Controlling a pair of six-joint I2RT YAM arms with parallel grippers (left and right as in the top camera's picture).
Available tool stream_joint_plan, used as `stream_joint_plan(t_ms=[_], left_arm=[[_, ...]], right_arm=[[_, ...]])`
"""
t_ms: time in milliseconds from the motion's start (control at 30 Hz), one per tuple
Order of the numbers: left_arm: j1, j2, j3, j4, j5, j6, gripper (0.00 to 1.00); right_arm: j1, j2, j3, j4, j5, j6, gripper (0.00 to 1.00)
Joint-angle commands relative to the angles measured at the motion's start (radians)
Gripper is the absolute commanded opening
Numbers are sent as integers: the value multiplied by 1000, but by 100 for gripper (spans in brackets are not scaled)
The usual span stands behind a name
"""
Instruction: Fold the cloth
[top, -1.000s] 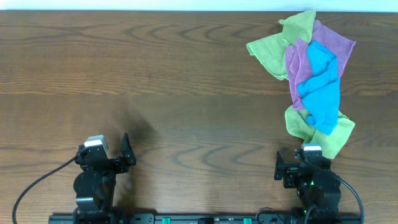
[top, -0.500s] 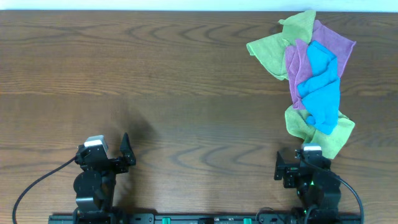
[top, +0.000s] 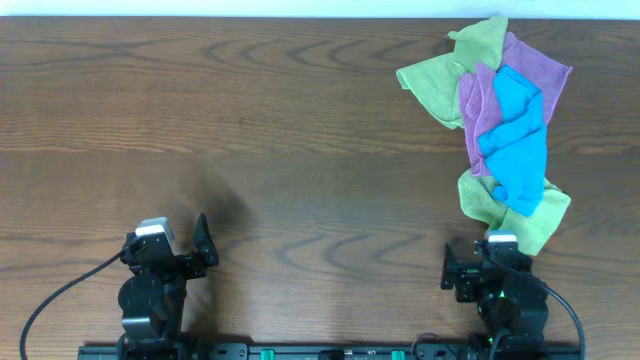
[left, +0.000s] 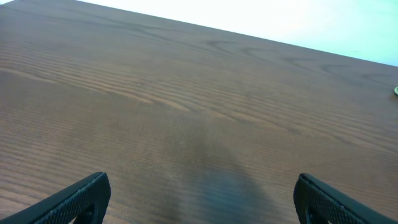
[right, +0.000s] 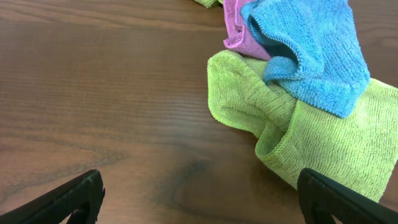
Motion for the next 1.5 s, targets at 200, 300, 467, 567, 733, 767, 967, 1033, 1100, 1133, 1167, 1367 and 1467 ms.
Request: stream_joint_plan(t_ms=[200,300,467,567,733,767,967,1033,1100,1133,1167,1367,1467], left_arm=[[3,-6,-22,-6,-18,-11,95],[3,-6,-22,-6,-18,-11,95],[3,-6,-22,-5,-18,-11,95],[3,-6,-22,-6,-18,-11,95],[3,-6,-22,-5,-18,-11,96],[3,-6,-22,-6,-18,-11,95],[3,-6,-22,-6,-18,-11,95],[3,-6,-22,-6,-18,-11,95],[3,-6,-22,-6,-18,-11,95],[3,-6,-22,-6,-18,-11,95],[3,-6,-22,-6,-18,-11,96],[3,-6,-22,-5,-18,-11,96],[3,-6,-22,-6,-18,-11,95]], right_arm=[[-8,-9,-6,7,2,-4,99],[-8,-9,-6,134,-29,19,99],[-8,-9,-6,373,-224,378,99],[-8,-9,-6,454,-215,414,99],[-9,5,-6,518,-200,518,99],[-9,21,-6,519,-194,519,99],[-9,266,17,566,-172,519,99],[-9,381,59,586,-171,518,99],[-9,512,136,577,-172,505,99],[-9,562,173,563,-172,496,99],[-9,606,208,544,-171,488,99],[-10,940,544,194,-26,481,99],[-18,1087,695,-55,105,509,99]])
